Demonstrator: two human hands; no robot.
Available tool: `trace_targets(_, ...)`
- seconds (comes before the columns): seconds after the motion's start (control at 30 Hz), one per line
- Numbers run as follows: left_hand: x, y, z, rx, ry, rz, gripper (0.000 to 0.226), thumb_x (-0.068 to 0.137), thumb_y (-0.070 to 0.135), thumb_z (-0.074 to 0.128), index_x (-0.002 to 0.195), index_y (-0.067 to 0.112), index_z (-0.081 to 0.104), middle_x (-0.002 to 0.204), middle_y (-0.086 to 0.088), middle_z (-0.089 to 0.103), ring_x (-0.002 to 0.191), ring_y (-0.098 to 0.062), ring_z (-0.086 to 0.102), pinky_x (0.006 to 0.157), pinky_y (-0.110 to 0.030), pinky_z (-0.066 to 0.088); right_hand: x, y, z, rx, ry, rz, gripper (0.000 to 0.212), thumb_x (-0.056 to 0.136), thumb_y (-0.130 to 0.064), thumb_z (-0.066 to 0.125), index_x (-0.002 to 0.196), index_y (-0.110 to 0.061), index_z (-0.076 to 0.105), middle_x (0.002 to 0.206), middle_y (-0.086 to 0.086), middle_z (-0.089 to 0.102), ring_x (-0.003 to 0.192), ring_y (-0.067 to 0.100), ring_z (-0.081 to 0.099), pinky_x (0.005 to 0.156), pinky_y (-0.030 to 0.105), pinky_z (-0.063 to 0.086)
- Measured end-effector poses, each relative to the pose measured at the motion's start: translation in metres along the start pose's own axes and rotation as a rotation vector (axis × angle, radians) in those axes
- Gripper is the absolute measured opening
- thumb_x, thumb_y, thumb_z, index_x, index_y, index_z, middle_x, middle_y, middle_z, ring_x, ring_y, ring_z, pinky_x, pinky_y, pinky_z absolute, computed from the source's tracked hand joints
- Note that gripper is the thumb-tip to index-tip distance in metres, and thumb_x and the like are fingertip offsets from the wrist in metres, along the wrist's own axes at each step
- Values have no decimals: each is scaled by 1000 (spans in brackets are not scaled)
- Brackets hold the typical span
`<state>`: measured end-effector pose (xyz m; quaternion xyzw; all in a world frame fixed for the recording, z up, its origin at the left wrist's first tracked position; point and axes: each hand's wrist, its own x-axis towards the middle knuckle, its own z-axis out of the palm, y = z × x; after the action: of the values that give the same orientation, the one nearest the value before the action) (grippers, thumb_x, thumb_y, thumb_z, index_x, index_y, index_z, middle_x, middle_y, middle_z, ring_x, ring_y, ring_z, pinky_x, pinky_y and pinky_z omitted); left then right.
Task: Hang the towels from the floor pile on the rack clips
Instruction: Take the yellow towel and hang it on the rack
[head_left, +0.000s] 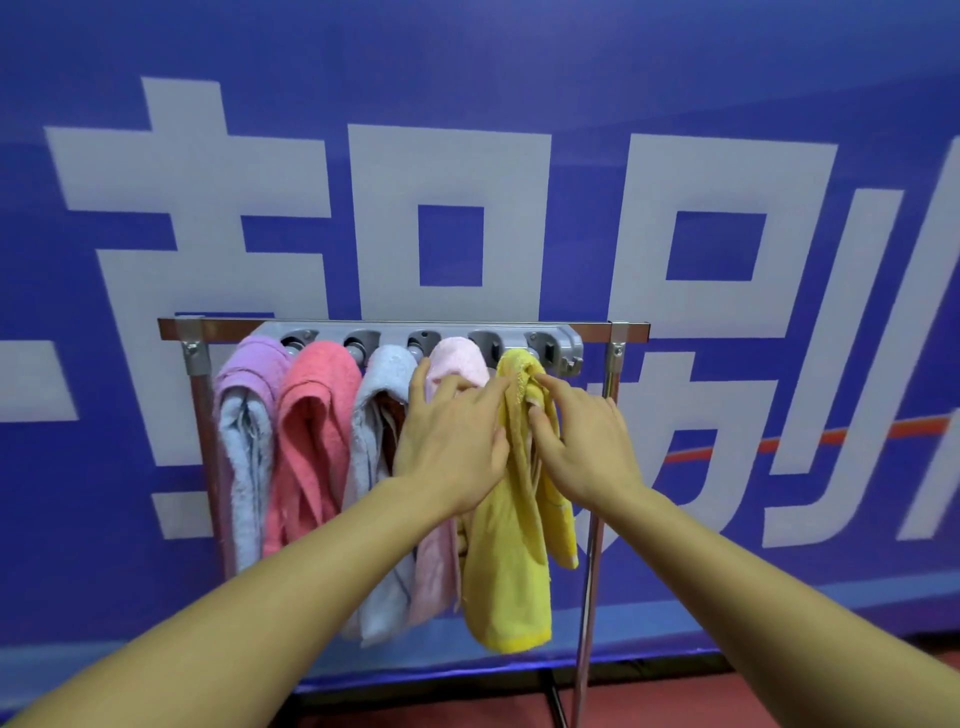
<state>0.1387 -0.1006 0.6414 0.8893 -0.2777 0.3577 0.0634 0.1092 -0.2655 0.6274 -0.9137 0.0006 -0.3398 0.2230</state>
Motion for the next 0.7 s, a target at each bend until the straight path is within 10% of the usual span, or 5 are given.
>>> trace_targets(0.7, -201, -24, 44, -385, -471, -322, 53, 96, 40, 54, 146, 29, 42, 137, 4, 60, 128, -24, 54, 102, -40, 42, -165, -21, 100, 27, -477, 35, 49, 101, -43, 47, 148, -29, 44, 136, 7, 54, 123, 30, 54, 94, 41, 48)
